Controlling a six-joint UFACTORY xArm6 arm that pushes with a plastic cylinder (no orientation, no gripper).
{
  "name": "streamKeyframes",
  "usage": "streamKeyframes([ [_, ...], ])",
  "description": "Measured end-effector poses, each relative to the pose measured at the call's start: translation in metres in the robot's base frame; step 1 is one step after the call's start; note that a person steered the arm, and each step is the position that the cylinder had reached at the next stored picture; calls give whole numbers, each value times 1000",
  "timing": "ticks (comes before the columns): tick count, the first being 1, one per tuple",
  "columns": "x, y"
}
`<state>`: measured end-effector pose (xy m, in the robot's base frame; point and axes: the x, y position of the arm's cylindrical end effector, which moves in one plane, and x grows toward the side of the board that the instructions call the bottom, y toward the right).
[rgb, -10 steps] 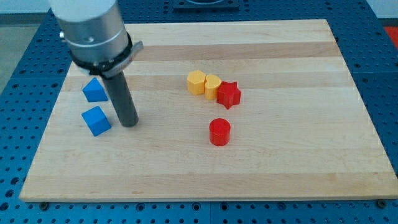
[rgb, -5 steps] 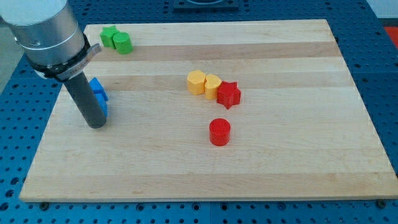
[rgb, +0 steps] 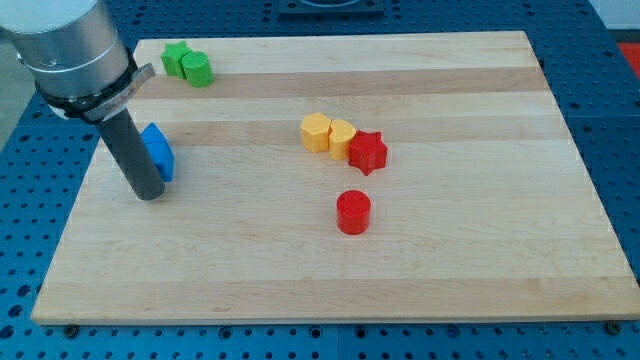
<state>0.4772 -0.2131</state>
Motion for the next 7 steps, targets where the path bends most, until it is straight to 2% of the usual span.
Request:
streamKeyframes([
  [2,19,92],
  [6,26,98],
  [7,5,99],
])
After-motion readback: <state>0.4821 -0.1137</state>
